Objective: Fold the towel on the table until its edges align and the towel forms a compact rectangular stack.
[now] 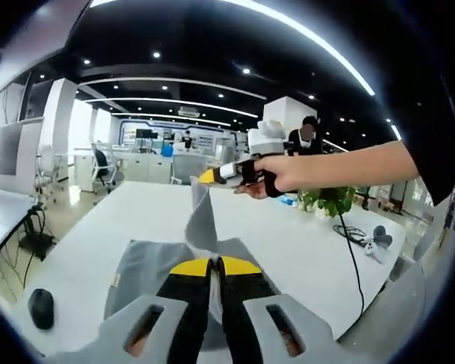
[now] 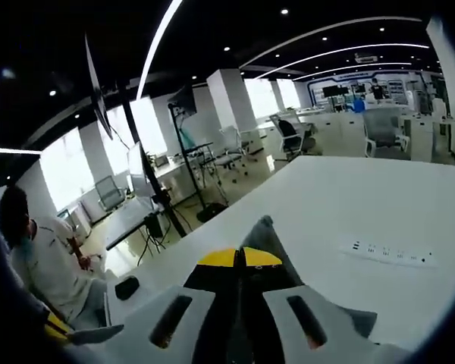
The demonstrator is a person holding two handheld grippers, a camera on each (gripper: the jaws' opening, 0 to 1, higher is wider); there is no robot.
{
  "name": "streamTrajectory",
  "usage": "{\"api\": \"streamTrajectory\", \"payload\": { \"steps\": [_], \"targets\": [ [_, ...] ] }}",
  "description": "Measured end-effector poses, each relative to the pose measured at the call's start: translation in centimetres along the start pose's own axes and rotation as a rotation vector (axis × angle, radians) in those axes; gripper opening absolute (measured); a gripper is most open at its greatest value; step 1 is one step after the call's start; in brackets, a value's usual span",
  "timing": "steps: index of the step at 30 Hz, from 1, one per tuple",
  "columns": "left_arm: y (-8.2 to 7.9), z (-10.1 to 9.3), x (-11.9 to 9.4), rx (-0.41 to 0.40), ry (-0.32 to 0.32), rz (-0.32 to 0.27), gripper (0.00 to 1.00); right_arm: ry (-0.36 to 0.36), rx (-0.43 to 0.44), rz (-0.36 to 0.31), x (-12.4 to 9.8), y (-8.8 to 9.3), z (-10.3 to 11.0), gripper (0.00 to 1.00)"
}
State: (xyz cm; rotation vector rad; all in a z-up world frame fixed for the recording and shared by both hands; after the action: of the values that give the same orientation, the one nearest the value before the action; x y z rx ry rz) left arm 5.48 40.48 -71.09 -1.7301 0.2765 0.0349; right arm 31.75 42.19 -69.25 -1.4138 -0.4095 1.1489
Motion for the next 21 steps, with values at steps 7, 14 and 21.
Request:
{"api": "streamTrajectory", "payload": {
  "steps": [7, 14, 21],
  "targets": [
    [1.6, 2.0, -1.0, -0.040, -0.061, 0.004, 0.04, -0.023, -0.002, 0.023, 2.5, 1.0, 1.9, 0.00],
    [3.5, 4.3, -2.6, -0.084, -0.172, -0.020, 0.04, -0.035, 0.021, 0.045, 5.4, 2.0, 3.5, 0.00],
    [5.4, 6.3, -3.9, -0.172, -0.276, -0.067, 0.04, -0.051, 0.026, 0.075, 8.1, 3.4, 5.2, 0.00]
  ]
}}
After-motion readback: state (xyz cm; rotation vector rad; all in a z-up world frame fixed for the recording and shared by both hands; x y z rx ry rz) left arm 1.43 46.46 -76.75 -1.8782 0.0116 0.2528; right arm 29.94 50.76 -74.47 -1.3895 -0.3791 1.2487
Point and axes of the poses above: the point that each gripper's makers call its tool centre point, and the gripper's own axes: x roughly forward along the fingers, z roughly to its left, y roughly out of its underside, the point moved 4 cm from there along -x, roughly backward along the fingers, and after that the axes turned 13 degrees about y, right-handed, at the moved point
